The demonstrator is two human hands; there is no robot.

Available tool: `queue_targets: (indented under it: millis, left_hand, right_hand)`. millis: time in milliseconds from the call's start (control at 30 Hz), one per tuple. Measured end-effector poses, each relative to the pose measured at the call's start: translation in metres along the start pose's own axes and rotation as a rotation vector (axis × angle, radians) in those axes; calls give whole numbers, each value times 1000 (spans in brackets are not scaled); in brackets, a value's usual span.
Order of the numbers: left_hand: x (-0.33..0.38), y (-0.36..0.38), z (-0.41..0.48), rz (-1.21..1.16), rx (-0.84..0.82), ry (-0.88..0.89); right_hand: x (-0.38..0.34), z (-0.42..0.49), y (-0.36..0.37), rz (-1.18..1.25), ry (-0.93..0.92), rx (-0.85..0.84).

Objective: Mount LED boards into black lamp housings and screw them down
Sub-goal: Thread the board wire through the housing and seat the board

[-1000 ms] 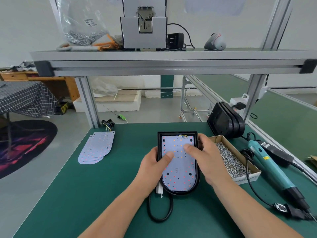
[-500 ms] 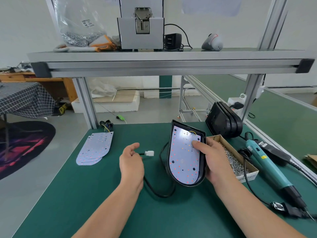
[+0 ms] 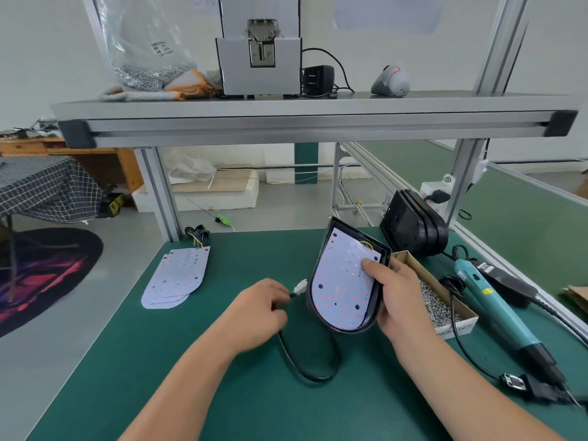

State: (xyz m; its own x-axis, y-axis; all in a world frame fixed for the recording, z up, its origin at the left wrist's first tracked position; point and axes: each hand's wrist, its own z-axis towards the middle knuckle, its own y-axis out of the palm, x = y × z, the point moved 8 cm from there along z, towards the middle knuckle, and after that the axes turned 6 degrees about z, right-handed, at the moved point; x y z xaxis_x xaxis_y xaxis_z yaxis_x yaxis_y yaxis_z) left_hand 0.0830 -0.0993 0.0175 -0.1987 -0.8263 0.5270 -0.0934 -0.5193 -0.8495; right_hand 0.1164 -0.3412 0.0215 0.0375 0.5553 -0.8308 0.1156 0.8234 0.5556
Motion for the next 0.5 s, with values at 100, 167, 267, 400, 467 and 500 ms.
queue_targets:
  millis: [100, 167, 267, 400, 467, 500]
  left_hand:
    - [-5, 7, -13, -95, -273, 104]
    - [-14, 6, -14, -158, -258, 70]
    - [-7, 0, -9, -50, -84, 69]
    - [27, 3, -9, 301, 61, 237]
    - [30, 1, -8, 442, 116, 153]
    - [26, 3, -6, 478, 131, 74]
  right_hand:
    - [-7, 1, -3, 5, -23, 7]
    - [-7, 1, -3, -7, -24, 1]
    - [-4, -1, 4, -73, -13, -58]
    - [2, -5, 15, -171, -4, -131]
    - [7, -9, 19, -239, 18, -162]
    - [9, -11, 21, -295, 20, -179]
